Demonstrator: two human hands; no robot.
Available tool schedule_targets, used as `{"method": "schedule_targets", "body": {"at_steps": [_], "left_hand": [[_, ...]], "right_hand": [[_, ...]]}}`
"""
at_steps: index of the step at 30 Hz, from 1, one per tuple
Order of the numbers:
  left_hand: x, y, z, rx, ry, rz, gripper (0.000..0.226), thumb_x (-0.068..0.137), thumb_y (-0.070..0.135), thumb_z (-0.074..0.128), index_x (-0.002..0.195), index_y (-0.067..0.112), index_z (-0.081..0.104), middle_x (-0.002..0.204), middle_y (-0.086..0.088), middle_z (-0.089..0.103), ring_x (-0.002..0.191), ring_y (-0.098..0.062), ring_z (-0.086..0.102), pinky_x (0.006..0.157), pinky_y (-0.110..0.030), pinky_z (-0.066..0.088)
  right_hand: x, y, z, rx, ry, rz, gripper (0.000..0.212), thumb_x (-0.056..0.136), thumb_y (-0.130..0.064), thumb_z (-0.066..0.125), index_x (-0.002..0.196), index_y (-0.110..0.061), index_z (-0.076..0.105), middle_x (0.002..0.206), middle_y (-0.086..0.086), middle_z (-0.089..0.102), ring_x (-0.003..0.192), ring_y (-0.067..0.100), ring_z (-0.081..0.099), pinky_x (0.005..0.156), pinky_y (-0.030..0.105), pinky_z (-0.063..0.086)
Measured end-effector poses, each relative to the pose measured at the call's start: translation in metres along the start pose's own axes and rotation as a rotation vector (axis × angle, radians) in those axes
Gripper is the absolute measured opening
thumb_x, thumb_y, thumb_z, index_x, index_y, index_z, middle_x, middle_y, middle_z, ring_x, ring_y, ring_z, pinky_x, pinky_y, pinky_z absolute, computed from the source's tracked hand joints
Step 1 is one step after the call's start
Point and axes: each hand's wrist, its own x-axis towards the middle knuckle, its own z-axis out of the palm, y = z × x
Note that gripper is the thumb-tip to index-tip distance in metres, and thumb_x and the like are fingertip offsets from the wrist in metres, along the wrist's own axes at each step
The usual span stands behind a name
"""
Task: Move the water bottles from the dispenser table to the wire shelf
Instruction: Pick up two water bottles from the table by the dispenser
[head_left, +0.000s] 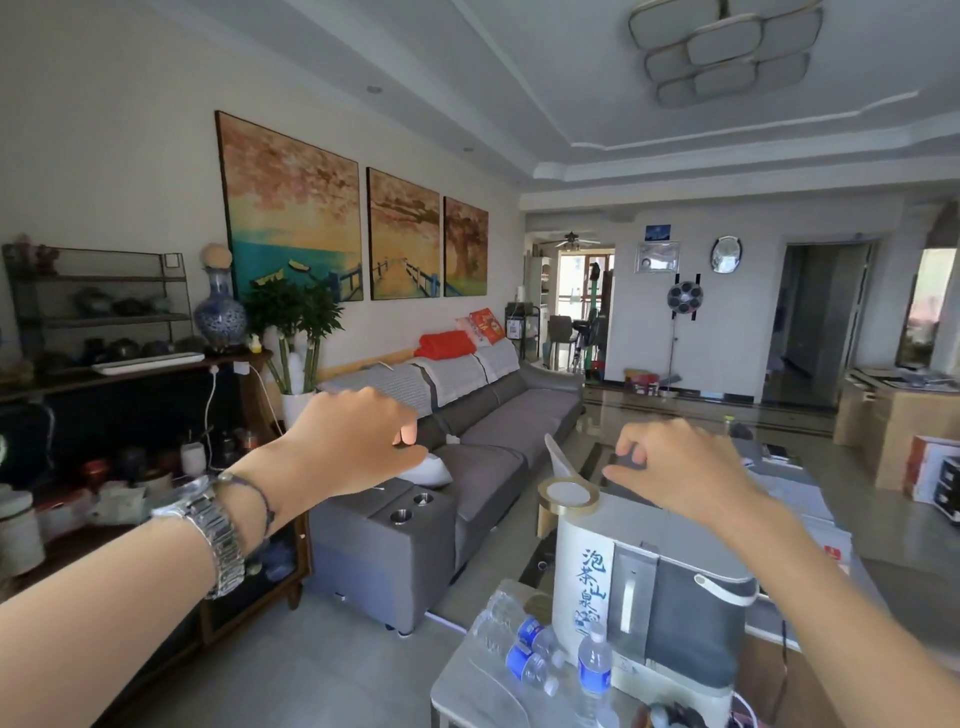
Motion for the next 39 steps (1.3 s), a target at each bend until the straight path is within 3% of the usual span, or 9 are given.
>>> {"method": "schedule_targets", "body": {"at_steps": [8, 14, 21, 28, 31, 33, 35, 39], "left_hand": [[0.066, -0.008, 0.097, -0.084, -0.031, 0.080, 0.026, 0.084, 0.049, 0.047, 0.094, 0.034, 0.066, 0.101, 0.012, 0.069, 0.096, -0.017, 0.064, 0.079, -0.030, 0.051], [0.128, 0.015, 0.170, -0.137, -0.036, 0.148, 0.025, 0.085, 0.047, 0.052, 0.097, 0.033, 0.069, 0.106, 0.012, 0.066, 0.099, -0.013, 0.062, 0.079, -0.025, 0.044], [0.207, 0.036, 0.239, -0.191, -0.096, 0.140, 0.024, 0.086, 0.049, 0.051, 0.094, 0.033, 0.067, 0.096, 0.014, 0.067, 0.082, -0.011, 0.055, 0.072, -0.024, 0.039], [0.253, 0.043, 0.316, -0.286, -0.205, 0.147, 0.022, 0.084, 0.045, 0.055, 0.094, 0.032, 0.069, 0.100, 0.012, 0.069, 0.097, -0.017, 0.063, 0.081, -0.029, 0.045], [0.273, 0.046, 0.353, -0.297, -0.286, 0.221, 0.016, 0.085, 0.042, 0.053, 0.089, 0.032, 0.066, 0.096, 0.007, 0.066, 0.100, -0.020, 0.063, 0.078, -0.029, 0.044], [0.286, 0.048, 0.377, -0.287, -0.336, 0.357, 0.019, 0.089, 0.041, 0.048, 0.096, 0.031, 0.063, 0.101, 0.008, 0.063, 0.100, -0.019, 0.061, 0.072, -0.029, 0.037], [0.300, 0.048, 0.402, -0.354, -0.384, 0.460, 0.027, 0.091, 0.046, 0.046, 0.105, 0.031, 0.063, 0.107, 0.010, 0.064, 0.092, -0.015, 0.057, 0.071, -0.025, 0.032], [0.319, 0.043, 0.441, -0.495, -0.392, 0.606, 0.028, 0.090, 0.049, 0.047, 0.101, 0.031, 0.065, 0.098, 0.014, 0.069, 0.080, -0.005, 0.057, 0.056, -0.017, 0.031]], "right_hand": [[0.044, 0.002, 0.085, -0.023, -0.098, 0.057, 0.023, 0.084, -0.045, 0.056, 0.093, -0.026, 0.063, 0.095, -0.002, 0.070, 0.097, 0.027, 0.065, 0.072, 0.031, 0.043], [0.080, 0.030, 0.151, -0.075, -0.077, 0.060, 0.029, 0.086, -0.049, 0.053, 0.105, -0.028, 0.062, 0.105, -0.002, 0.071, 0.102, 0.025, 0.064, 0.082, 0.034, 0.046], [0.138, 0.063, 0.205, -0.065, -0.096, 0.083, 0.038, 0.087, -0.053, 0.050, 0.110, -0.026, 0.061, 0.109, -0.001, 0.070, 0.100, 0.026, 0.065, 0.078, 0.032, 0.048], [0.162, 0.071, 0.263, -0.040, -0.151, 0.150, 0.033, 0.089, -0.045, 0.054, 0.112, -0.023, 0.062, 0.110, -0.001, 0.069, 0.101, 0.023, 0.063, 0.086, 0.034, 0.048], [0.165, 0.074, 0.290, -0.042, -0.179, 0.232, 0.032, 0.089, -0.044, 0.056, 0.112, -0.023, 0.063, 0.109, -0.001, 0.069, 0.101, 0.022, 0.063, 0.086, 0.033, 0.048], [0.165, 0.071, 0.308, -0.049, -0.204, 0.298, 0.031, 0.089, -0.043, 0.056, 0.111, -0.023, 0.062, 0.108, -0.002, 0.069, 0.101, 0.021, 0.062, 0.082, 0.031, 0.046], [0.162, 0.065, 0.326, -0.055, -0.200, 0.379, 0.029, 0.089, -0.042, 0.055, 0.110, -0.024, 0.063, 0.107, -0.004, 0.069, 0.101, 0.021, 0.062, 0.081, 0.030, 0.045], [0.153, 0.040, 0.360, -0.006, -0.242, 0.592, 0.027, 0.089, -0.040, 0.056, 0.110, -0.026, 0.062, 0.111, -0.006, 0.067, 0.107, 0.020, 0.060, 0.082, 0.029, 0.042]]}}
